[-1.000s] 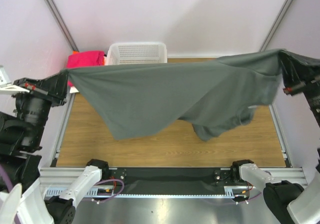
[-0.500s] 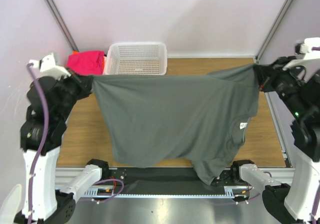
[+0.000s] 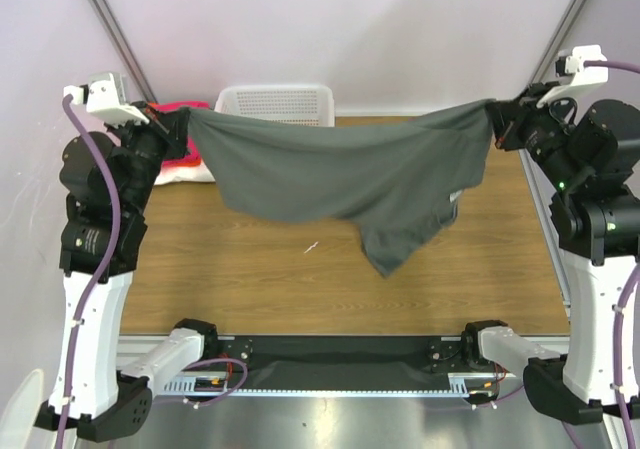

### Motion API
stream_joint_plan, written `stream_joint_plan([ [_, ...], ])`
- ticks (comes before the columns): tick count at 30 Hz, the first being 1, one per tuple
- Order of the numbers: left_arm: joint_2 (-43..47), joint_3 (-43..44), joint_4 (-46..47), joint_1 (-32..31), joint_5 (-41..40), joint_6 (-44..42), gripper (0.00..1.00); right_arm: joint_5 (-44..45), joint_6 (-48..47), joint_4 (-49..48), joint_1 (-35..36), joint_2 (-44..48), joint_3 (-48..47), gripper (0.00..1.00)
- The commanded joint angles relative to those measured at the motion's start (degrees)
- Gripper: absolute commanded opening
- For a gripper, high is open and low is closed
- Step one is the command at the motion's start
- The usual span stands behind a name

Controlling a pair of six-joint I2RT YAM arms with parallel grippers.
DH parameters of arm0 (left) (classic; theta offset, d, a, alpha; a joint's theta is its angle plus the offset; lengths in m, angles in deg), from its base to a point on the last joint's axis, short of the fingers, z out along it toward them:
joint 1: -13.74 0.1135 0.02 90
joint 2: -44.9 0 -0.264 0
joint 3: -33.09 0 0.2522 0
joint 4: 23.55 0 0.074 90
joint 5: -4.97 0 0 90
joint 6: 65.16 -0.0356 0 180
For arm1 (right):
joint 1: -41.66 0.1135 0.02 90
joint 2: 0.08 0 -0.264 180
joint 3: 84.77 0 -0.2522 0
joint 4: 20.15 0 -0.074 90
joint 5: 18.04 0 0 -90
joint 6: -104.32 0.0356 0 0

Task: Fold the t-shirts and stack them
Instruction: Flatten the tshirt out

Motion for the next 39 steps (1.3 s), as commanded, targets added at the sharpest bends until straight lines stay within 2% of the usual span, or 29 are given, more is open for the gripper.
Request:
stream_joint_plan([
  [1,-0.98,3.13,4.69,-0.14,-0.67,-2.84,0.0,-1.2,0.34,-7.57,-0.29,-1.06,-2.59,0.0],
  [9,1.39,8.49,0.91,-0.05,-3.92,-2.67,0.0,0.37,-2.73,-4.68,-0.29,-1.33,-9.18,0.0],
  [17,4.64,11.22,-9.98,-0.05,-10.59,2.51,0.0,4.68,-2.57,-0.37,-0.29,3.94,-11.21,0.0],
  [32,9.56,17.54,-23.51,-0.05,-7.44,1.37,0.0,4.69,-0.55,12.81,-0.29,8.96,-18.23,0.0],
  [39,8.07,21.51,-32.84,-0.05,-5.76,1.55,0.0,2.66,1.48,20.99,-0.29,9.04,-21.23,0.0],
])
